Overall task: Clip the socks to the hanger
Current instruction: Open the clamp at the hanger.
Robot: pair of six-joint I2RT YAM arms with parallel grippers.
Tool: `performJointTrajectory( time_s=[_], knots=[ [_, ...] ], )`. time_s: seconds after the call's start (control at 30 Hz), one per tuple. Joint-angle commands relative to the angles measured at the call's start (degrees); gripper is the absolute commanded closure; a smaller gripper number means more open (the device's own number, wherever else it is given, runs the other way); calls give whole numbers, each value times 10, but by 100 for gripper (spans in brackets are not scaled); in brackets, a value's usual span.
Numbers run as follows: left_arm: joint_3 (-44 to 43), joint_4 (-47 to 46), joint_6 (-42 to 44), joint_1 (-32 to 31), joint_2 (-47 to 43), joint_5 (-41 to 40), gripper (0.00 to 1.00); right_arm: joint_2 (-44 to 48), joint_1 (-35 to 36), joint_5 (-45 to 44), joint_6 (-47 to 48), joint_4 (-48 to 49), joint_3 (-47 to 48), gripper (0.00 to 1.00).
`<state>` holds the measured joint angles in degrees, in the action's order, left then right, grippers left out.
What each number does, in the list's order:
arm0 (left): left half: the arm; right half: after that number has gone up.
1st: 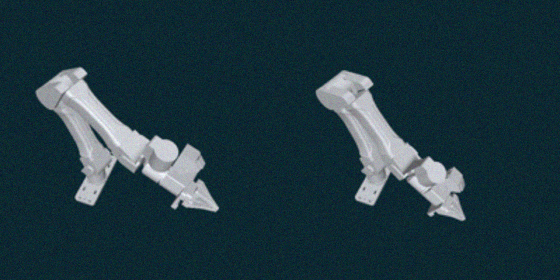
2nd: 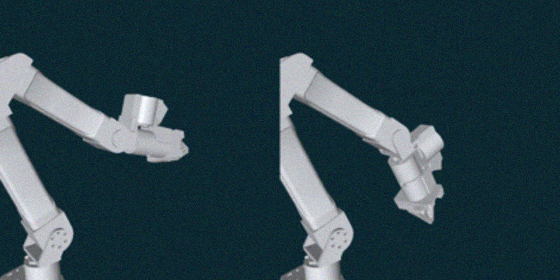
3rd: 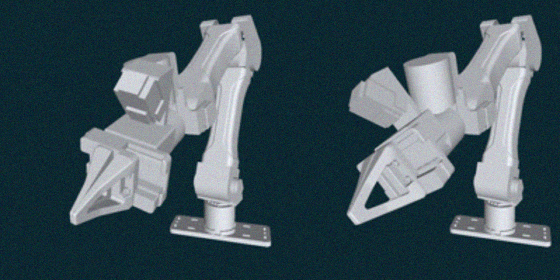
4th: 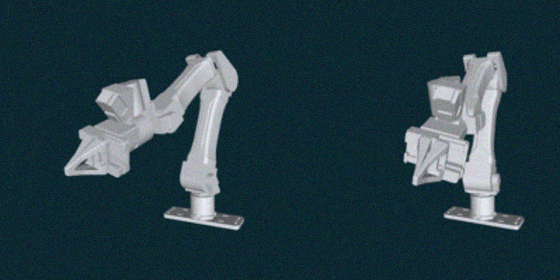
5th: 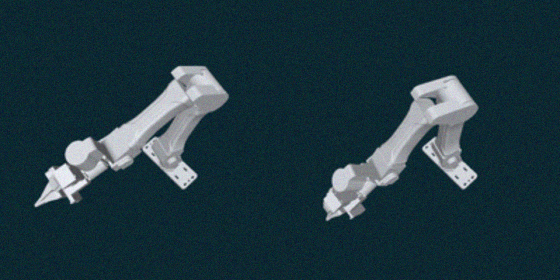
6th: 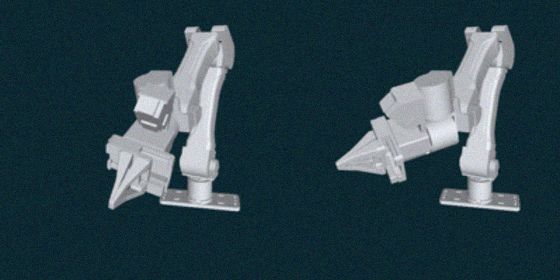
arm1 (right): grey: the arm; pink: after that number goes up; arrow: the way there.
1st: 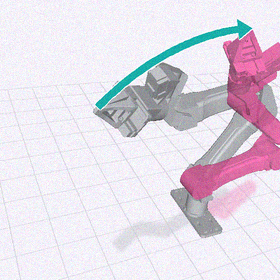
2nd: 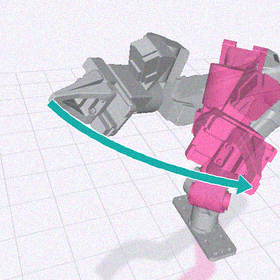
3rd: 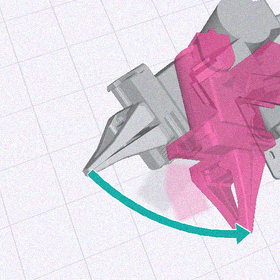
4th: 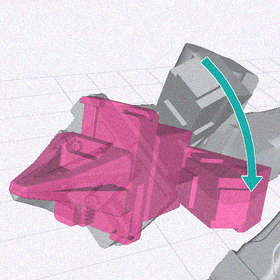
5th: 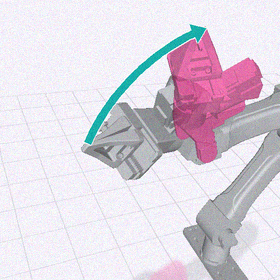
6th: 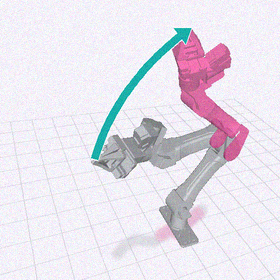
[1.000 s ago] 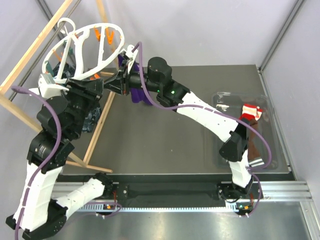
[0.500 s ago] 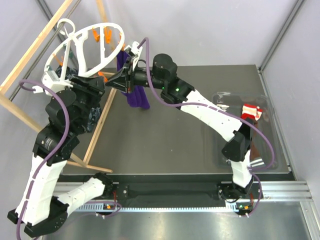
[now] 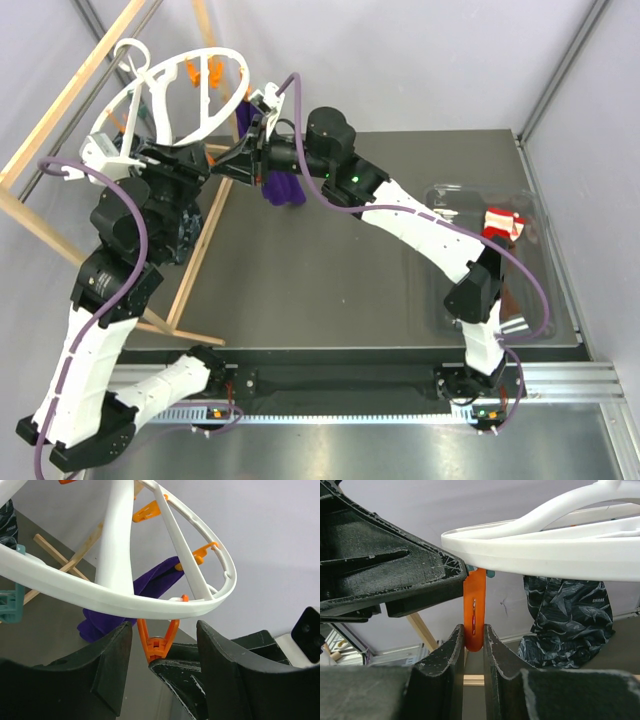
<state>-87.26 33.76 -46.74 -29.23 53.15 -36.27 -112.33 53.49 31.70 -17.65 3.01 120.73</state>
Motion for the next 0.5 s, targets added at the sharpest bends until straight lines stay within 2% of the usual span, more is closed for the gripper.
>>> performJointTrajectory(
  time_s=[0.0, 0.23, 0.33, 0.4, 0.47],
  knots=[
    [5, -31, 15, 3, 6, 7, 41, 32, -1, 26, -12, 43, 6, 100],
    [12, -26, 11, 2, 9, 7, 42, 34, -1, 34, -21, 50, -1, 100],
    [12, -29, 18, 2, 10, 0, 47, 35, -1, 35, -23, 53, -2, 100],
    [15, -31, 22, 2, 11, -2, 54, 35, 0, 35, -23, 51, -3, 100],
    [14, -40, 29, 2, 12, 2, 67, 34, 0, 35, -23, 50, -3, 100]
  ],
)
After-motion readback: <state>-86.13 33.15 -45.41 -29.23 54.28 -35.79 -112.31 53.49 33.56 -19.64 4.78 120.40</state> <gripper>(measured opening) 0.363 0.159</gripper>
